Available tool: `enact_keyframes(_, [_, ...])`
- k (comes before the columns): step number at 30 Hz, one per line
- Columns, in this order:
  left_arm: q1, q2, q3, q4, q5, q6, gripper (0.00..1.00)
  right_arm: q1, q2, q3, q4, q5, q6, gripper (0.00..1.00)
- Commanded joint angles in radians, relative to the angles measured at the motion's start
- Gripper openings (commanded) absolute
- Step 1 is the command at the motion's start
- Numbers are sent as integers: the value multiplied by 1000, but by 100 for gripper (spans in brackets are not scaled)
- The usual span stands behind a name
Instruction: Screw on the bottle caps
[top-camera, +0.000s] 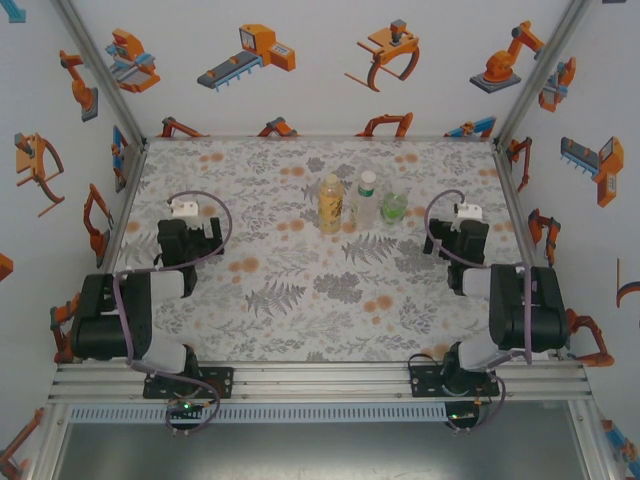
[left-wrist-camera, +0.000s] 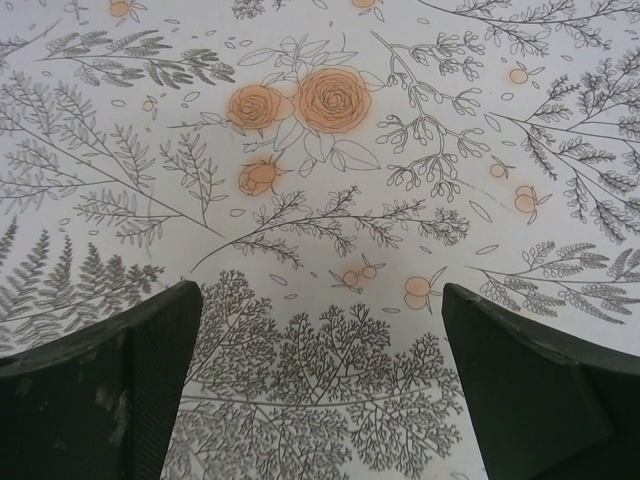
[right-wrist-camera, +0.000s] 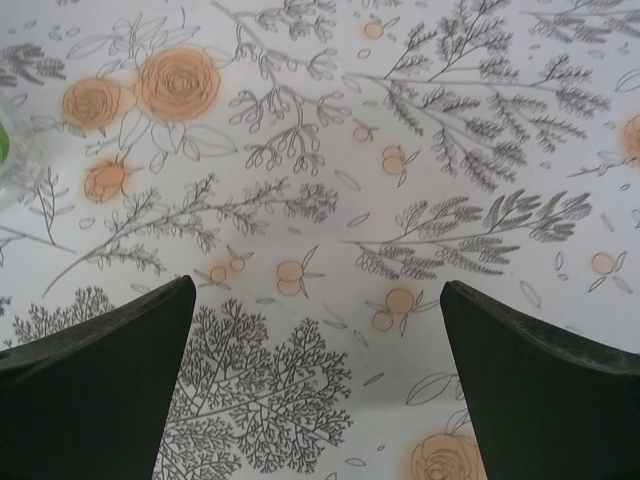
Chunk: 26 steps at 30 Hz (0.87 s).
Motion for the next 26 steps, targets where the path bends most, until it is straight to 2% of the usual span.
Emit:
enact_keyframes(1, [14, 24, -14, 88, 16, -32, 97, -1, 8, -16, 132, -45, 16, 99])
enact_keyframes(7, [16, 30, -9, 88, 18, -35, 97, -2, 5, -21, 135, 18, 36, 99])
enact_keyframes(26, [18, 26, -2, 68, 12, -41, 97, -1, 4, -28, 147, 18, 38, 99])
